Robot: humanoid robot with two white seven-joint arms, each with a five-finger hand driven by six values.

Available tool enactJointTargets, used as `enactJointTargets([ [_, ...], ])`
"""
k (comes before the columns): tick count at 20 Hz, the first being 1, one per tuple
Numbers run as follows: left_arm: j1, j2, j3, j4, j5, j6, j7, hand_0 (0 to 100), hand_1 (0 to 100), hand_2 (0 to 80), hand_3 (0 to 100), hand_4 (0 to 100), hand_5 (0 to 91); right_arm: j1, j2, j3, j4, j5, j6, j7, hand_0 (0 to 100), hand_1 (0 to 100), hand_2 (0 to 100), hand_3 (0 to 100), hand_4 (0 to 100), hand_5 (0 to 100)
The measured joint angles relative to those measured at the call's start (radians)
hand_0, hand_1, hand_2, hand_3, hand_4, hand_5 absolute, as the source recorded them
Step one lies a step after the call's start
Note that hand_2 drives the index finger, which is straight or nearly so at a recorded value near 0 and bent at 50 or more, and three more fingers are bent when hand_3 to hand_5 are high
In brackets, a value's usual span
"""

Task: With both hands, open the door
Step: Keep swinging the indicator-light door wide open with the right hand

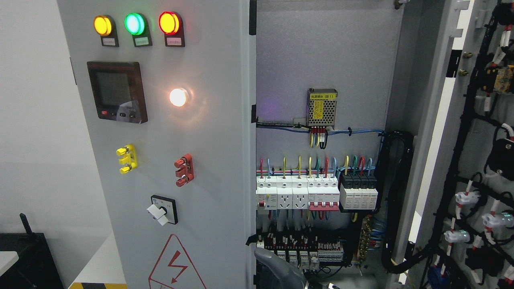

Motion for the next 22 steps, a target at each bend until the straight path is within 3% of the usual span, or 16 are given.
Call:
enactJointTargets([
  [22,0.0,0.0,0.0,0.0,0.0,0.0,-0.002,0,0,0.0,0,0,0.0,0.023,0.005,0.064,-0.066,-0.081,0.009,0.056,38,0,0,0,0,0],
])
